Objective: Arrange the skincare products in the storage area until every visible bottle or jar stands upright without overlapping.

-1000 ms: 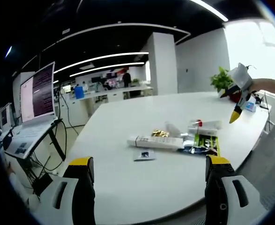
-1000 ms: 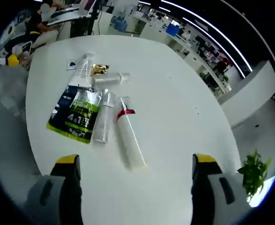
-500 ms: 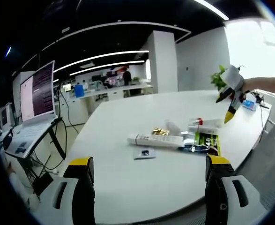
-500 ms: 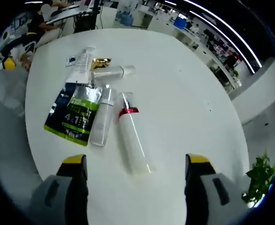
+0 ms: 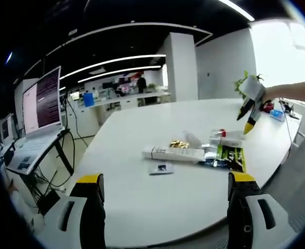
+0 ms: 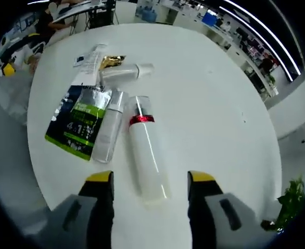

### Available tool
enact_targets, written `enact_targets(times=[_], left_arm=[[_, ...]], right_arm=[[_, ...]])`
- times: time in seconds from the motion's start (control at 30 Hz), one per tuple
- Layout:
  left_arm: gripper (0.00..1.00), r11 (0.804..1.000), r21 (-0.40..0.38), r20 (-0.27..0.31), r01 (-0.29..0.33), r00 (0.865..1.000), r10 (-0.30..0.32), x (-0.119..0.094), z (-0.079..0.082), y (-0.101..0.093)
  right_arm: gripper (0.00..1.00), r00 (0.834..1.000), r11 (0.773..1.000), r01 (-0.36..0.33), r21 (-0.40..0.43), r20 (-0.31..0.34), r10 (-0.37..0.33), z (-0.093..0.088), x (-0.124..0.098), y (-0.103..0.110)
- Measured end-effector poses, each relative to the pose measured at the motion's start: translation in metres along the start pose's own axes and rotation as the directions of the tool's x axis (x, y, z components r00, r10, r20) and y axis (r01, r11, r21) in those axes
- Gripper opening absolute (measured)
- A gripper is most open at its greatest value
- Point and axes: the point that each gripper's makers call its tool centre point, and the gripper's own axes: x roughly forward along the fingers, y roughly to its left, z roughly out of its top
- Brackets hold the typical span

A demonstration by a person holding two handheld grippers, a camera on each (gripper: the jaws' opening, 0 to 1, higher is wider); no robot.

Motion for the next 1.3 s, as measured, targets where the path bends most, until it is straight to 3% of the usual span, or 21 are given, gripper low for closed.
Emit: enact_targets(times=[0.73,1.3], left_arm=[[0.97,1.000,-0.003,-0.006,-0.003,1.000,0.003,0.001,-0.002,0.002],[0.97,1.000,-0.003,-0.015,-0.005,1.000,0.005,0.002,-0.004,0.003]], right_arm=[[0.40,0.987,0.989,-0.148,0.012,-0.060,0.149,0.000,0.023,0.008],[0.35,0.970,0.980,-0.201,-0.004,-0.140,0.198,-0.006,0.041,0.010]])
